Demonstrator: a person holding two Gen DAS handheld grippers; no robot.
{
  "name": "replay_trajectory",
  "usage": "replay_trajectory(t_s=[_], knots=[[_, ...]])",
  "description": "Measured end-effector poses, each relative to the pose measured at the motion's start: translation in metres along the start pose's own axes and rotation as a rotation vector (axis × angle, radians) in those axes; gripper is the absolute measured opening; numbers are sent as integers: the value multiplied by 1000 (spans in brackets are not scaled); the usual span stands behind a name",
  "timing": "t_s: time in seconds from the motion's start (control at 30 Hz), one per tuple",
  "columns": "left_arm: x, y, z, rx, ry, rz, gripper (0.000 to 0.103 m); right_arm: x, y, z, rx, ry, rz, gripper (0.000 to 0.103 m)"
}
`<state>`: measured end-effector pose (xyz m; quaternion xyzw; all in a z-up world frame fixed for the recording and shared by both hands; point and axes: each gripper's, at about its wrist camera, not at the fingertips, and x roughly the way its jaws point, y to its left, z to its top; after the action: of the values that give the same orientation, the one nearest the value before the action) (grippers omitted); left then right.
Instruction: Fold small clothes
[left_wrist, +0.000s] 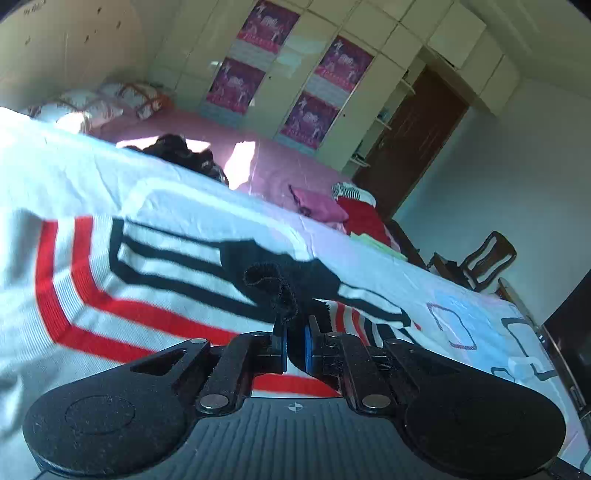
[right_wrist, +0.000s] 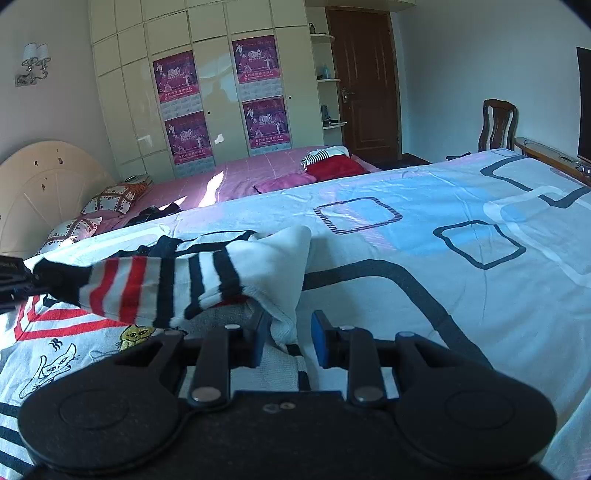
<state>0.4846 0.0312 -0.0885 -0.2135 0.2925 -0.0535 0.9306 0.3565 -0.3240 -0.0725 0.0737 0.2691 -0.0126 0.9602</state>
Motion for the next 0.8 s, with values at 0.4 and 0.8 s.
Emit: replay_trajectory(t_s=[0.4,0.8], knots=[[9,49,-8,98,66,101,8,37,8,7,12,21,22,27],[-1,51,-34,106,43,146,8,67,16,6,-101,93,39,16]])
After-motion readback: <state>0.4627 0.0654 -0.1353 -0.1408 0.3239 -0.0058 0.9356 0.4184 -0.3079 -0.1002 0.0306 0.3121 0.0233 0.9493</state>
